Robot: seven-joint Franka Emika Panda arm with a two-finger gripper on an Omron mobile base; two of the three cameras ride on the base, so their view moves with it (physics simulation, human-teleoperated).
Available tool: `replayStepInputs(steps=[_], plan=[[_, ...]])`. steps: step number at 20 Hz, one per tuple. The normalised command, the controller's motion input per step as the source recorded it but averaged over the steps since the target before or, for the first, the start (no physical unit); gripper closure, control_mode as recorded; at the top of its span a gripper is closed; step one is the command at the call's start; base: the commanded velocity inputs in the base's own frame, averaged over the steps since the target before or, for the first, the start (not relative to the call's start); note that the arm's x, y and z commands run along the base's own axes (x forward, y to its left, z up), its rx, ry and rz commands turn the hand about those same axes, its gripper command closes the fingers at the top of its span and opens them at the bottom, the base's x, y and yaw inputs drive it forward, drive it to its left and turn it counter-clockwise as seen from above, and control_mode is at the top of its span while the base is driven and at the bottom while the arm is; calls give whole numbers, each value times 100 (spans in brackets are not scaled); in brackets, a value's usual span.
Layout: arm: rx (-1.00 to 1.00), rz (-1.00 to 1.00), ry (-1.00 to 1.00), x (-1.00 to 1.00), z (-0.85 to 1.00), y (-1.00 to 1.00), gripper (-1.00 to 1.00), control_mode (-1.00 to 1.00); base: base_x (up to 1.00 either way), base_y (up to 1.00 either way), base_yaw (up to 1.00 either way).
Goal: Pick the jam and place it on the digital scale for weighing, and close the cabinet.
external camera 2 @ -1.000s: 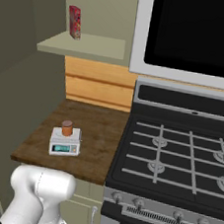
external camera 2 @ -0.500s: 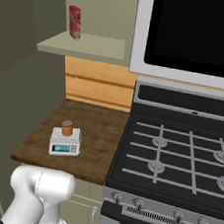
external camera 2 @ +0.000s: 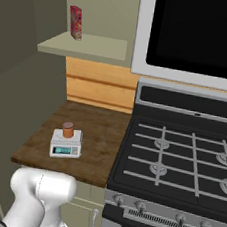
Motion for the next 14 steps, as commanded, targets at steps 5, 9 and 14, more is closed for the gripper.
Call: replayStepInputs(steps=[5, 9, 14], plan=[[17, 0, 0, 16, 37, -92, -100, -100, 0, 0, 0], [19, 0, 0, 34, 30, -99, -100, -100, 0, 0, 0], [14, 0, 14, 96, 2, -87, -100, -100, 0, 0, 0]])
